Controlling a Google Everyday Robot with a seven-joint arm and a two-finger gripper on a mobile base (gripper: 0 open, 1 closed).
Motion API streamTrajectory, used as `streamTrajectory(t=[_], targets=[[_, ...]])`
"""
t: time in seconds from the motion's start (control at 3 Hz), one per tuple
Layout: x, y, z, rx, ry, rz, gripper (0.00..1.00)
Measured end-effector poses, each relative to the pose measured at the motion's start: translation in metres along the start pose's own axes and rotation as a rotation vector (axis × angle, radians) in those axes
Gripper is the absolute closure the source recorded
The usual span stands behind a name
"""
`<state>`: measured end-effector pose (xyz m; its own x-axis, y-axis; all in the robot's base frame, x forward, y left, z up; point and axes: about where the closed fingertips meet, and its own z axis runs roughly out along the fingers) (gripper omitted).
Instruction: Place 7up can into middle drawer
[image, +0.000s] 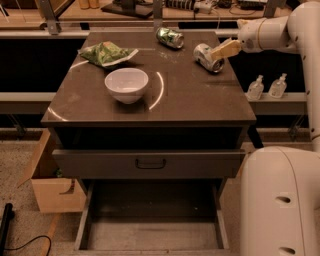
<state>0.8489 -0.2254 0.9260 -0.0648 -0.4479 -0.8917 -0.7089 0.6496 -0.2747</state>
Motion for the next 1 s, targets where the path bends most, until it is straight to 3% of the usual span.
streamTrajectory(t=[1.0], targets=[[0.042,0.032,0.030,-0.053,0.131,0.047,0.00]])
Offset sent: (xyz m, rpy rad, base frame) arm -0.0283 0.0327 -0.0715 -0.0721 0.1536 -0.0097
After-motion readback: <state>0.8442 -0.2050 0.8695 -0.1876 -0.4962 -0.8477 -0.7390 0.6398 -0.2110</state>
